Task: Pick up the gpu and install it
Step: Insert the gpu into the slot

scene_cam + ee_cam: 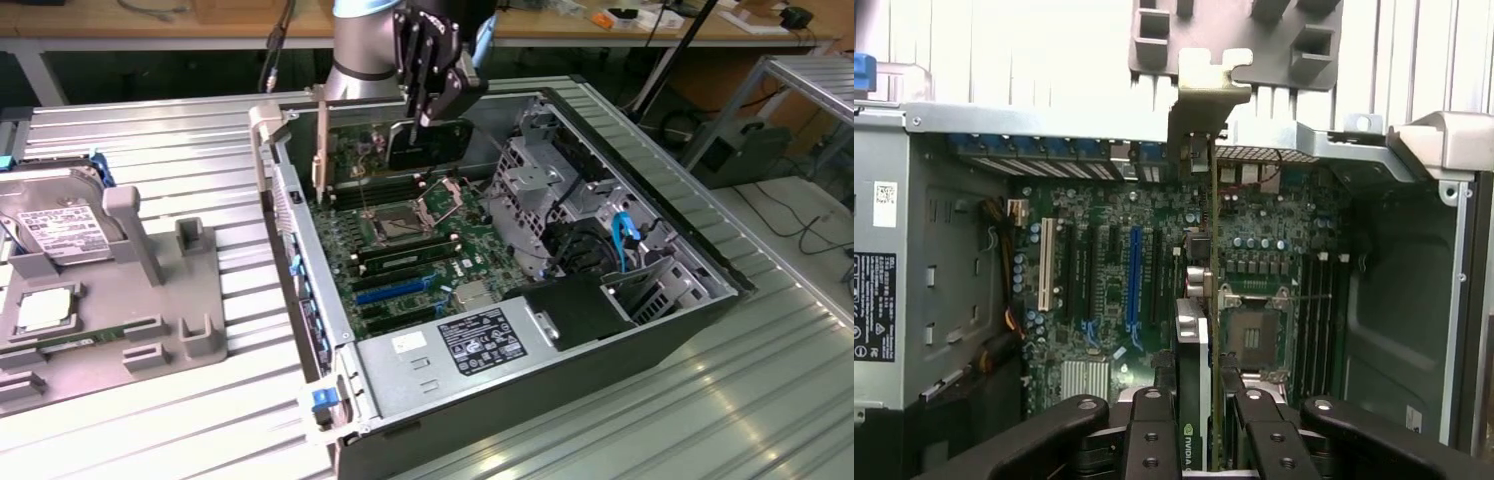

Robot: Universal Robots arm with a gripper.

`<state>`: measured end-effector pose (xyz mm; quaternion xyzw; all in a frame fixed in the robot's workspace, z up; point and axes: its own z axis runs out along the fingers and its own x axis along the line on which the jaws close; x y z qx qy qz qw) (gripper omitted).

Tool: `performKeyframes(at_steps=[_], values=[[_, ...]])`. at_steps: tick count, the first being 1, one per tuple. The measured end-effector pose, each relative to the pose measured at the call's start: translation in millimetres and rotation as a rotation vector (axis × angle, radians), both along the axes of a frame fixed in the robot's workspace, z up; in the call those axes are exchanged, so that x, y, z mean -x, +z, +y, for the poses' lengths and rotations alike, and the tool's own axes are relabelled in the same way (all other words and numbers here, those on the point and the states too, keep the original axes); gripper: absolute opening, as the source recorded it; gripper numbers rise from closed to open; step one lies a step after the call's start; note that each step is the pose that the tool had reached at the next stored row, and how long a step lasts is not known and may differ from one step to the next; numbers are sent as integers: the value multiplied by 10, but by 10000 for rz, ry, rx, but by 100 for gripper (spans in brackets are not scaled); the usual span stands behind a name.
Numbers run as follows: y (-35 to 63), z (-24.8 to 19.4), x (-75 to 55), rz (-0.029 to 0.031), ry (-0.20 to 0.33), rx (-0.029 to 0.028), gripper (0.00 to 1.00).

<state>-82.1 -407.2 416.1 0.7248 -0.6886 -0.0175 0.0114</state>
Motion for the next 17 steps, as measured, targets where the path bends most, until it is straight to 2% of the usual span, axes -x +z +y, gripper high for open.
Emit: performKeyframes(at_steps=[7, 17], values=[[-91, 0, 0, 0, 0, 1, 27], [-113, 0, 0, 0, -1, 10, 27]])
